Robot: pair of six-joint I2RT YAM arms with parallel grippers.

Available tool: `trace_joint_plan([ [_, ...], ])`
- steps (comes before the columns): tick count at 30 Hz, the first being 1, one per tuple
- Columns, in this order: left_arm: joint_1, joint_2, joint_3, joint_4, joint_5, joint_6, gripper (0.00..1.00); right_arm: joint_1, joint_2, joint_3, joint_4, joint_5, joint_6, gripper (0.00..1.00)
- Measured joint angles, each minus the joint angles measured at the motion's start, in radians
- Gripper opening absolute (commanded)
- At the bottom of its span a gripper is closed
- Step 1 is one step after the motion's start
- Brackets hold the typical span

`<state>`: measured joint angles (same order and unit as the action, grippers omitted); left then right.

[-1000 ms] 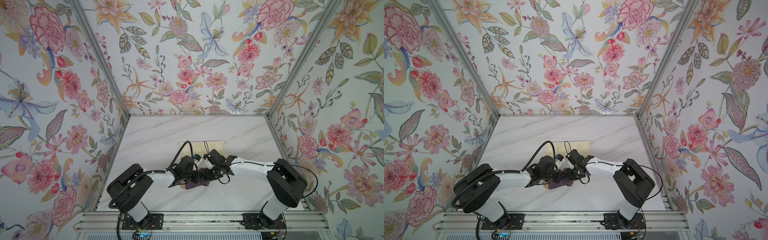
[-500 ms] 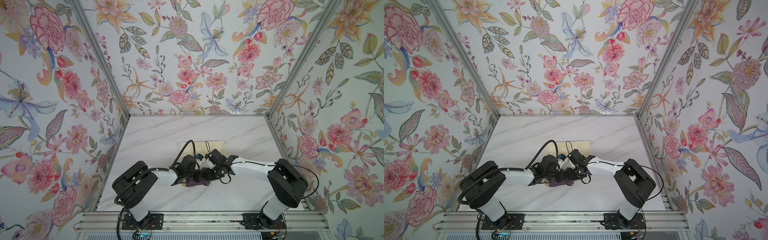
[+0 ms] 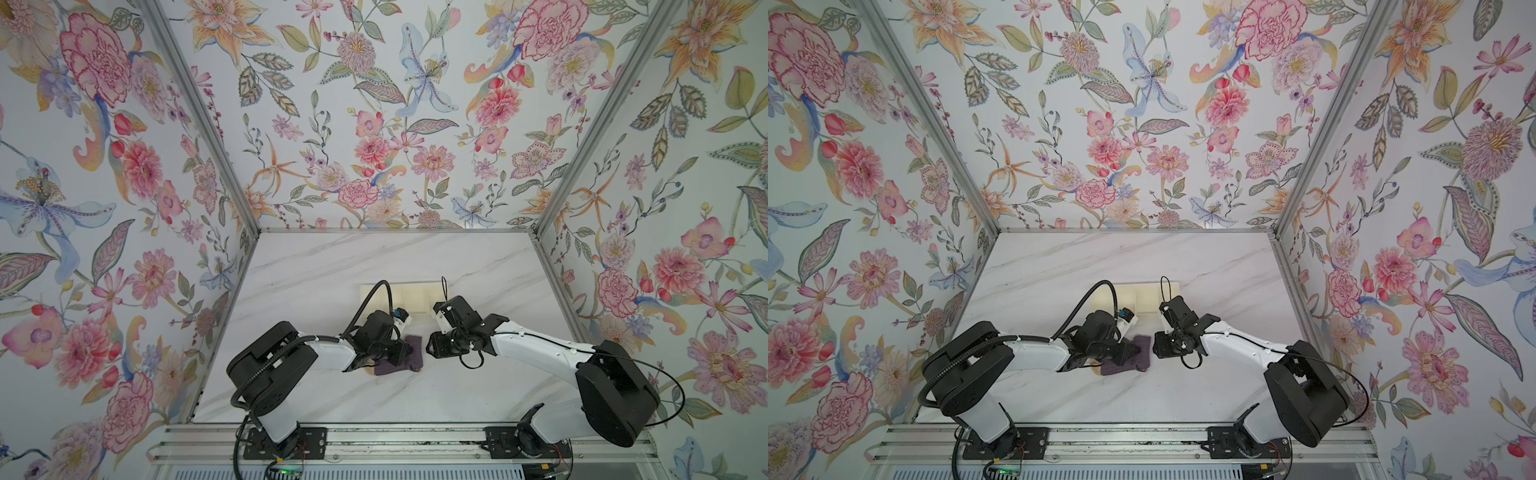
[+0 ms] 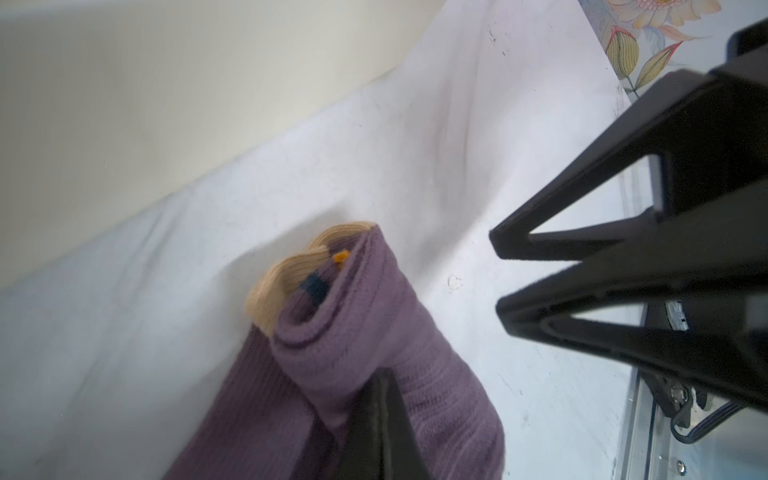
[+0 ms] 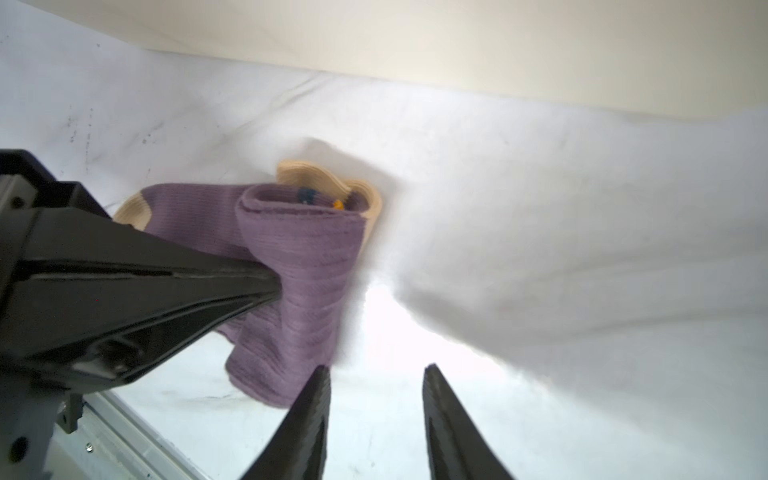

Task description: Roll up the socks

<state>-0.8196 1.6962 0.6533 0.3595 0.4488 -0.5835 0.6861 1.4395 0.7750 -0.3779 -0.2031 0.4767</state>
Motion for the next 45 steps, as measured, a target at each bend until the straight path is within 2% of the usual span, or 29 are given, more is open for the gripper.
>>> trace_joint_plan([
  [21, 0.000, 0.000, -0.010, 0.019, 0.000, 0.000, 0.00, 0.077, 0.171, 0.069, 0.032, 0.068, -0.002, 0.37],
  [45, 0.000, -0.035, -0.009, -0.059, -0.011, 0.004, 0.00, 0.095, 0.142, 0.042, 0.112, 0.091, 0.002, 0.37],
])
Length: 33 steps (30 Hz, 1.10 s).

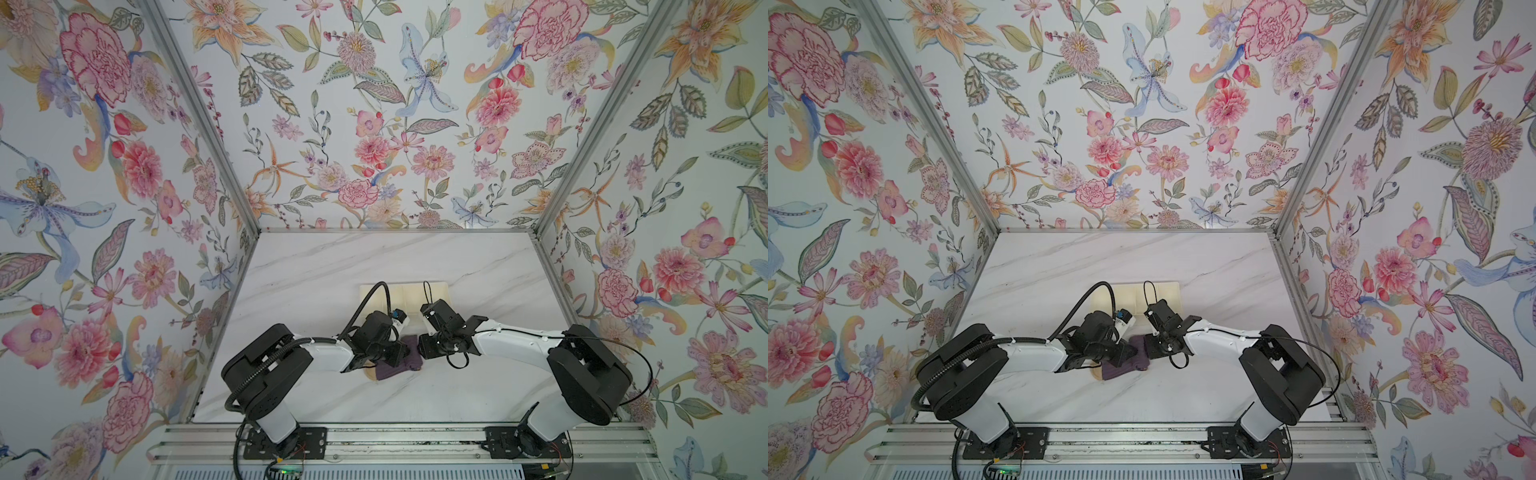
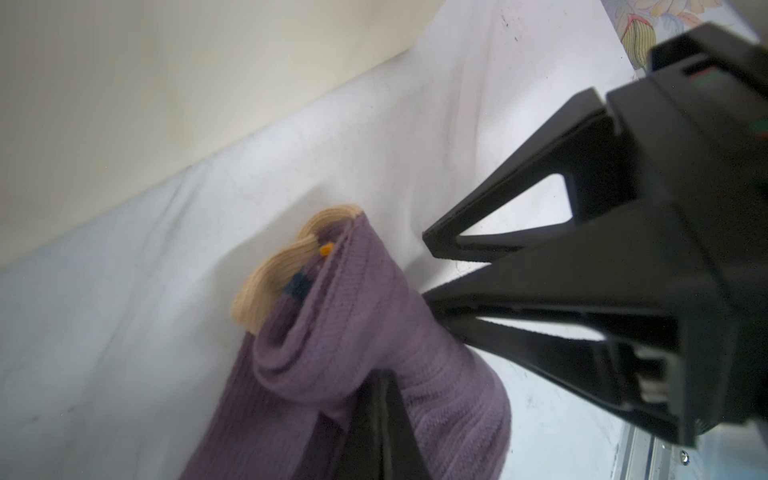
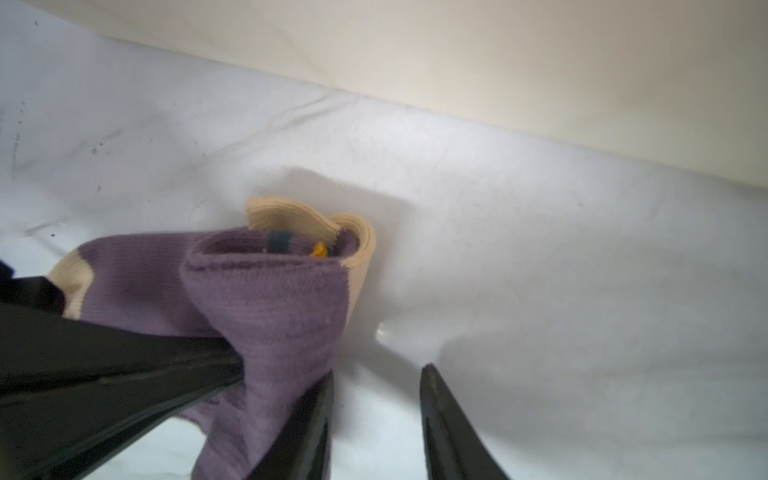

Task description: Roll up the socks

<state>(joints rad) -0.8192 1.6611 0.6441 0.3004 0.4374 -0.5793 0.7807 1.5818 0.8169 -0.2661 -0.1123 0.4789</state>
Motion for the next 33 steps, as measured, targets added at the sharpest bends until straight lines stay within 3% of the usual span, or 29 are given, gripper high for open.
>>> trace_joint_plan([
  [18, 0.001, -0.012, 0.001, -0.038, -0.003, 0.015, 0.00, 0.002, -0.034, -0.008, 0.062, -0.032, 0.008, 0.38],
  [33, 0.001, -0.012, 0.000, -0.037, -0.002, 0.015, 0.00, -0.011, -0.014, 0.004, 0.001, 0.087, -0.008, 0.36],
])
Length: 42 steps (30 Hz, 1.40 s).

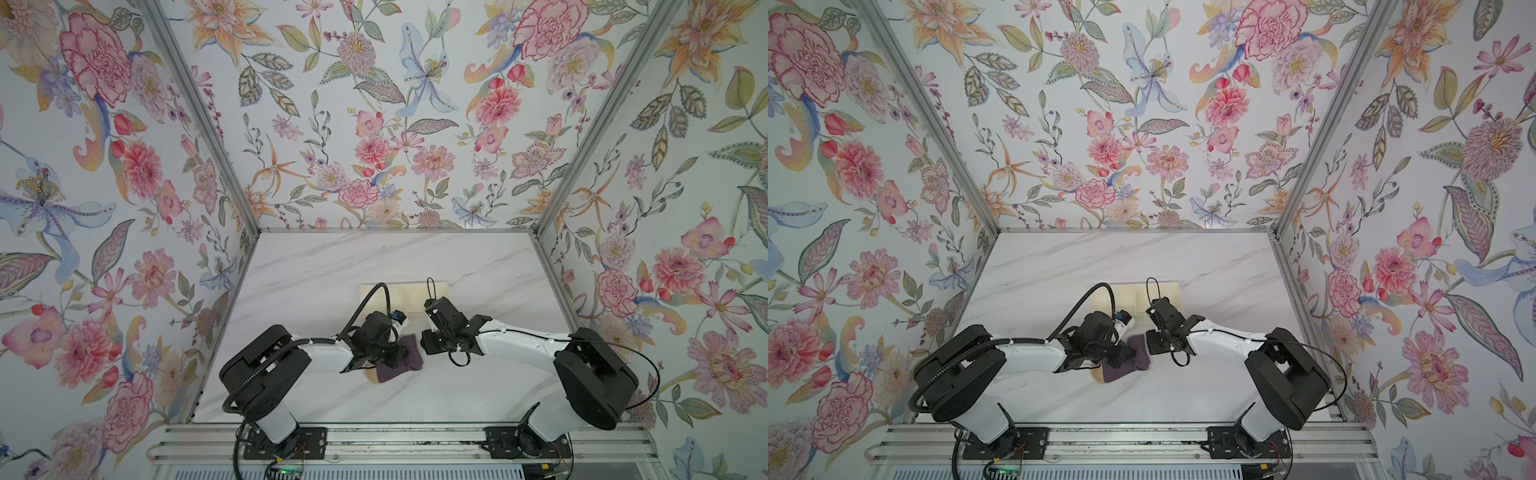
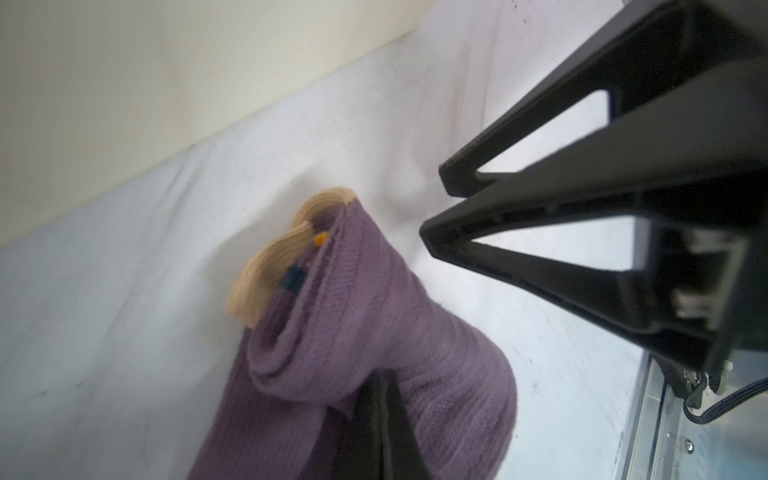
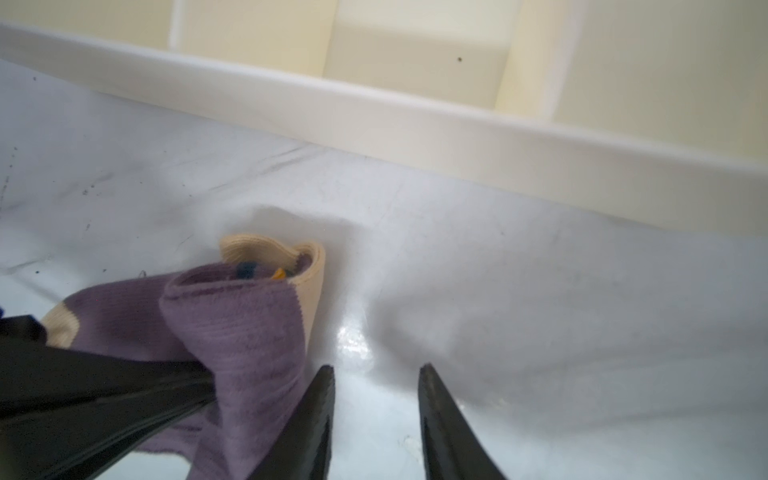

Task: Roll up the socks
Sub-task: 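Roll the bundle onto the beige toe with both grippers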

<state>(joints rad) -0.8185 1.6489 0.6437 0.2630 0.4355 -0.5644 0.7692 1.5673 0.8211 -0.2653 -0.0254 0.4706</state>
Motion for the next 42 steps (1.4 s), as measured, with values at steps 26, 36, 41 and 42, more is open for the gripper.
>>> trace_joint_plan([
  [26, 0.027, -0.002, 0.027, -0.113, 0.007, 0.079, 0.00, 0.023, 0.050, 0.014, 0.085, -0.106, -0.014, 0.35],
  [36, 0.035, -0.009, 0.027, -0.140, 0.007, 0.086, 0.00, 0.032, 0.038, 0.002, 0.128, -0.151, -0.013, 0.35],
  [41, 0.040, -0.012, 0.027, -0.151, 0.011, 0.087, 0.00, 0.032, 0.035, -0.013, 0.158, -0.185, -0.009, 0.36],
  [42, 0.042, -0.013, 0.027, -0.155, 0.012, 0.087, 0.00, 0.032, 0.033, -0.018, 0.168, -0.195, -0.006, 0.36],
])
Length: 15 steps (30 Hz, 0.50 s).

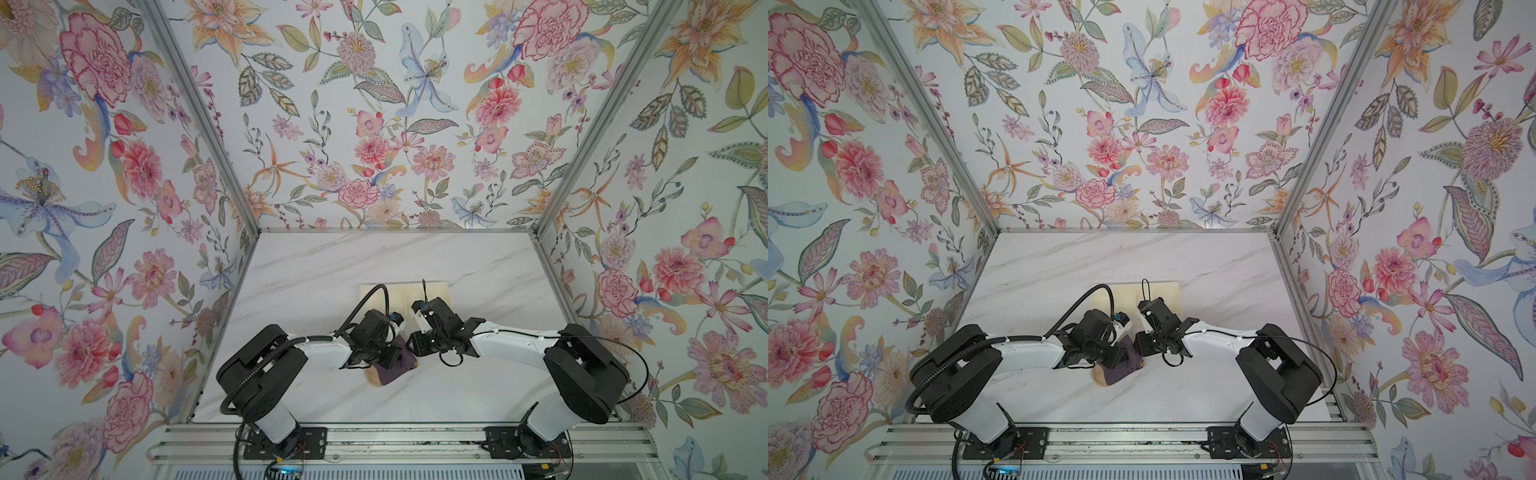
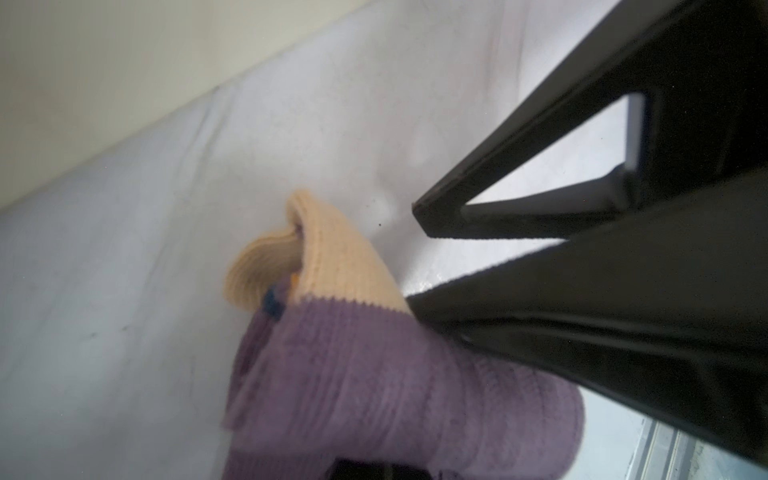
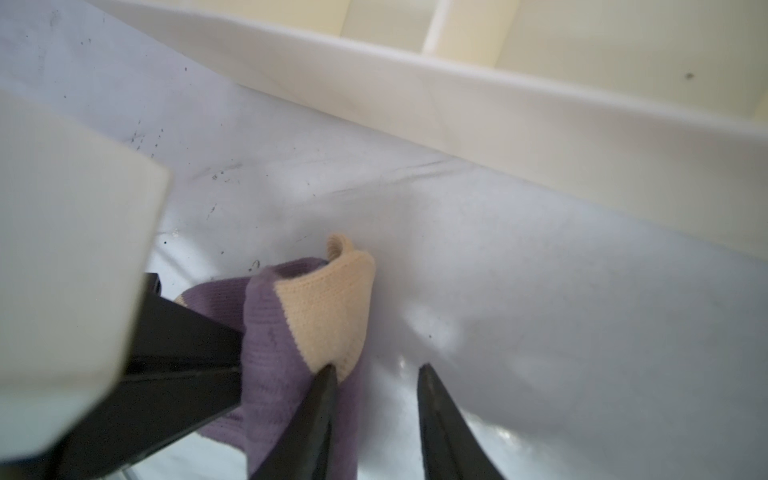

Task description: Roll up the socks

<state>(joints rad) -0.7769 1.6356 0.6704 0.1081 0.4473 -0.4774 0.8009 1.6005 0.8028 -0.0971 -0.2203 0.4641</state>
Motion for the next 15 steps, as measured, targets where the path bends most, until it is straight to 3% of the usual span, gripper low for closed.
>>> trace_joint_plan([
  [15, 0.058, -0.022, -0.025, -0.010, 0.021, 0.050, 0.00, -0.015, -0.007, -0.083, 0.137, -0.224, 0.064, 0.38],
])
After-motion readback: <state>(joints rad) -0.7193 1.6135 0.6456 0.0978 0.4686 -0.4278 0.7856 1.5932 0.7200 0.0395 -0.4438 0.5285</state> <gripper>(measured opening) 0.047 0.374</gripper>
